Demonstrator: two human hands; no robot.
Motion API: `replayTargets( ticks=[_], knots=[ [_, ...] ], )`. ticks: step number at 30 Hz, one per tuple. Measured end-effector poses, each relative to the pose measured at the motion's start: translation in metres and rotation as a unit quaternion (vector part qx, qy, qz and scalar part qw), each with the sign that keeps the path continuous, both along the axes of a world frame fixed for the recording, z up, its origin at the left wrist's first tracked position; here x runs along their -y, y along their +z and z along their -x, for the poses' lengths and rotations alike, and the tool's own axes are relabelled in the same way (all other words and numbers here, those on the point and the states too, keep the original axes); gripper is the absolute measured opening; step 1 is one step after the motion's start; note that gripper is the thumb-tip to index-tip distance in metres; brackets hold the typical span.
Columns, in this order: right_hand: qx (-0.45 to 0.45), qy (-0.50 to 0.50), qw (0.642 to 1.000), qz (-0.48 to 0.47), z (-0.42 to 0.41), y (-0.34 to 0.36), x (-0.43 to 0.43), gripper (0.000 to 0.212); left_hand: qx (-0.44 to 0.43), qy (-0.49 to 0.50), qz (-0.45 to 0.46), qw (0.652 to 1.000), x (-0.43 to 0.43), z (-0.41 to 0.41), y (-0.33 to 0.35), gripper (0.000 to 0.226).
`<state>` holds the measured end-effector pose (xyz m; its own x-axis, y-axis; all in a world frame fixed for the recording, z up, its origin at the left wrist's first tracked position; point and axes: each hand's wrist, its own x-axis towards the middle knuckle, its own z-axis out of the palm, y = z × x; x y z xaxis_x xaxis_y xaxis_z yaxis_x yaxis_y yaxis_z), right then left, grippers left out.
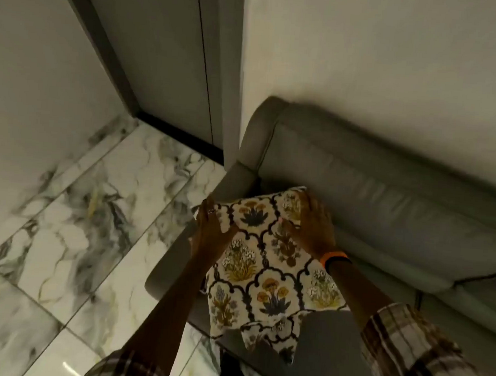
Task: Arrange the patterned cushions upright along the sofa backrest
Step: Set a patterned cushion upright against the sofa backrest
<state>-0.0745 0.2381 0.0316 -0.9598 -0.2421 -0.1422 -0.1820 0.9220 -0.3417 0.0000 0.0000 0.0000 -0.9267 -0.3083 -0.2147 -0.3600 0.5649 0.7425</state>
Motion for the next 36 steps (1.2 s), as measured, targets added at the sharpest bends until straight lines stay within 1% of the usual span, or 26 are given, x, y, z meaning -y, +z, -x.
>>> replayTargets(
  ticks=[1, 2, 4, 5, 6, 7, 8, 9, 10, 12, 13, 14, 17, 18, 20, 22, 24, 26, 28, 30, 33, 34, 36],
  knots=[
    [0.047, -0.024, 0.999, 0.000, -0.002, -0.017, -0.005, 0.095, 0.015, 0.050, -0.054, 0.997, -0.001, -0.003, -0.011, 0.115],
    [0.066, -0.052, 0.996, 0.004, -0.002, -0.027, -0.010, 0.100, 0.036, 0.104, -0.108, 0.988, -0.001, -0.003, -0.021, 0.116],
    [0.115, -0.120, 0.986, 0.032, -0.010, -0.056, -0.028, 0.099, 0.092, 0.177, -0.206, 0.958, -0.004, -0.012, -0.044, 0.119],
    [0.146, -0.159, 0.973, 0.081, -0.012, -0.070, -0.037, 0.096, 0.103, 0.204, -0.243, 0.943, -0.006, -0.016, -0.056, 0.127],
    [0.181, -0.198, 0.951, 0.154, -0.014, -0.081, -0.044, 0.094, 0.104, 0.220, -0.284, 0.928, -0.009, -0.021, -0.069, 0.134],
    [0.214, -0.222, 0.922, 0.233, -0.015, -0.088, -0.050, 0.093, 0.097, 0.230, -0.314, 0.916, -0.011, -0.025, -0.077, 0.135],
    [0.245, -0.241, 0.887, 0.308, -0.016, -0.091, -0.053, 0.093, 0.088, 0.237, -0.335, 0.907, -0.015, -0.028, -0.085, 0.129],
    [0.275, -0.257, 0.856, 0.354, -0.017, -0.096, -0.058, 0.093, 0.081, 0.246, -0.334, 0.906, -0.020, -0.030, -0.089, 0.119],
    [0.301, -0.263, 0.834, 0.381, -0.021, -0.094, -0.063, 0.087, 0.082, 0.255, -0.318, 0.910, -0.029, -0.032, -0.083, 0.112],
    [0.318, -0.261, 0.805, 0.428, -0.029, -0.086, -0.071, 0.055, 0.073, 0.268, -0.273, 0.921, -0.046, -0.032, -0.073, 0.110],
    [0.302, -0.264, 0.795, 0.455, -0.034, -0.080, -0.078, 0.046, 0.060, 0.266, -0.256, 0.927, -0.057, -0.031, -0.064, 0.112],
    [0.282, -0.272, 0.786, 0.478, -0.041, -0.069, -0.087, 0.043, 0.044, 0.259, -0.247, 0.933, -0.071, -0.029, -0.054, 0.113],
    [0.203, -0.288, 0.769, 0.533, -0.071, -0.045, -0.130, 0.034, -0.026, 0.209, -0.244, 0.947, -0.120, -0.029, -0.021, 0.102],
    [0.179, -0.309, 0.752, 0.554, -0.085, -0.036, -0.152, 0.032, -0.045, 0.180, -0.239, 0.953, -0.141, -0.028, -0.013, 0.100],
    [0.143, -0.359, 0.724, 0.571, -0.111, -0.028, -0.207, 0.040, -0.070, 0.117, -0.242, 0.961, -0.189, -0.027, -0.004, 0.100],
    [0.116, -0.395, 0.707, 0.576, -0.131, -0.024, -0.262, 0.054, -0.064, 0.046, -0.257, 0.963, -0.237, -0.023, 0.000, 0.101],
    [0.082, -0.433, 0.690, 0.574, -0.145, -0.020, -0.321, 0.063, -0.033, -0.011, -0.271, 0.962, -0.296, -0.020, 0.000, 0.098],
    [0.066, -0.475, 0.665, 0.572, -0.152, -0.025, -0.380, 0.060, 0.011, -0.042, -0.277, 0.960, -0.359, -0.018, -0.003, 0.101],
    [0.043, -0.486, 0.652, 0.580, -0.153, -0.034, -0.429, 0.057, 0.033, -0.074, -0.305, 0.949, -0.410, -0.014, -0.015, 0.107],
    [0.043, -0.489, 0.648, 0.583, -0.152, -0.052, -0.478, 0.059, 0.041, -0.112, -0.327, 0.938, -0.456, -0.010, -0.038, 0.104],
    [0.047, -0.501, 0.639, 0.582, -0.151, -0.088, -0.536, 0.068, 0.067, -0.138, -0.322, 0.934, -0.505, 0.004, -0.075, 0.096],
    [0.050, -0.505, 0.640, 0.577, -0.149, -0.103, -0.555, 0.069, 0.067, -0.142, -0.319, 0.935, -0.520, 0.009, -0.090, 0.101],
    [0.058, -0.502, 0.647, 0.571, -0.144, -0.135, -0.581, 0.059, 0.079, -0.153, -0.313, 0.934, -0.541, 0.019, -0.120, 0.115]
  ],
)
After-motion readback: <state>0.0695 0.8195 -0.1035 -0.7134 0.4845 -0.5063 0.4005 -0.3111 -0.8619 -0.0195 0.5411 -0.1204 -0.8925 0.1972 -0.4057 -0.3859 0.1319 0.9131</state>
